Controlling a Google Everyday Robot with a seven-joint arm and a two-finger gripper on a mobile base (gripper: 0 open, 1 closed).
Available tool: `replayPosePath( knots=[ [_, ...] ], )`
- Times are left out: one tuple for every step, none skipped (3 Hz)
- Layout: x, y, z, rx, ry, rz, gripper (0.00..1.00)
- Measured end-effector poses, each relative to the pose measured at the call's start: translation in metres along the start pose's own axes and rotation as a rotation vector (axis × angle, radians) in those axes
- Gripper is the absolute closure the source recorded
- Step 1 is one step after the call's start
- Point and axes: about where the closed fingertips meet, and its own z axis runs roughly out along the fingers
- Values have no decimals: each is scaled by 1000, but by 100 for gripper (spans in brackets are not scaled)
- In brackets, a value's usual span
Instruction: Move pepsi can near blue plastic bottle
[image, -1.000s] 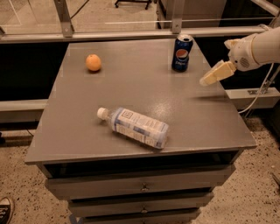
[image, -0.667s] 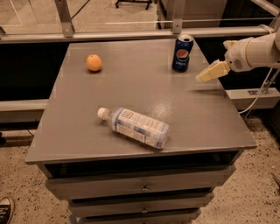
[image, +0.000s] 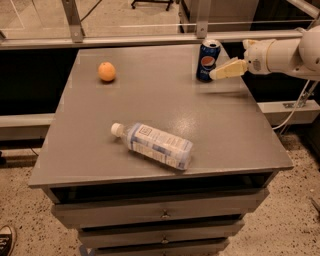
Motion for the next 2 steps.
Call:
replayPosePath(
  knots=[
    [-17,12,15,-55,-67,38,0],
    [-21,24,31,-100,-94,77,0]
  ],
)
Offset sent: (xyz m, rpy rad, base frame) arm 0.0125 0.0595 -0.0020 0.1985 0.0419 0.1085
